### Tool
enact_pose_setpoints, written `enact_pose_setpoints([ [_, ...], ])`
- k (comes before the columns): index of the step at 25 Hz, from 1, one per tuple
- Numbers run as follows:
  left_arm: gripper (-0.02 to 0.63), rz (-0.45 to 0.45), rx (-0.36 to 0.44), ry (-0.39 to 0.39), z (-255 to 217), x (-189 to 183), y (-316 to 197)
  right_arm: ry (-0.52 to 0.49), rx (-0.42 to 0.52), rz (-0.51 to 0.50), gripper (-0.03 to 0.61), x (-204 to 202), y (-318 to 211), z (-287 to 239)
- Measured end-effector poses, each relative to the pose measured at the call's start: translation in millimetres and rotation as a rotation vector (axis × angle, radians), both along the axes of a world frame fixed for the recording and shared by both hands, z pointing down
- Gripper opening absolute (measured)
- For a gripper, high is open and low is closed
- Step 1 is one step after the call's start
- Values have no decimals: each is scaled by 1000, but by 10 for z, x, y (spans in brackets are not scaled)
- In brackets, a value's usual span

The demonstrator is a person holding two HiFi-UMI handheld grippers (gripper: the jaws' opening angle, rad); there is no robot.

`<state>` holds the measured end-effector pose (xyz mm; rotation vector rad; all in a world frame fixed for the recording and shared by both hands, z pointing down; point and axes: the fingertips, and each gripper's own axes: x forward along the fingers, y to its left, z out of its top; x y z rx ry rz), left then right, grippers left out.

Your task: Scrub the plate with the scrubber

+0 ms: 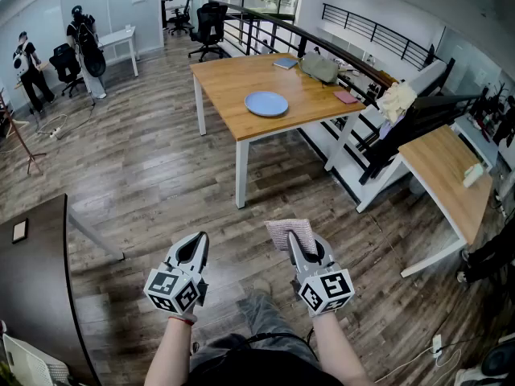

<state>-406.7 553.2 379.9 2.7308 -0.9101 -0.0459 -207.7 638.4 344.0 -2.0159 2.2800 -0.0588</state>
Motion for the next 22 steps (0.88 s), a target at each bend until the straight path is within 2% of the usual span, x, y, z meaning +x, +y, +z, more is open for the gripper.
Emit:
enact_pose_setpoints([
  [6, -3, -34, -4, -9, 70, 200, -578, -10, -7, 11, 78, 279, -485, 147],
  [14, -3, -31, -42, -9, 196, 759, -1232, -21, -72, 31, 78, 859, -1045, 335],
  [22, -3, -61, -36, -36, 163, 1146, -1859, -46, -82, 16, 78, 1306, -1781, 363],
])
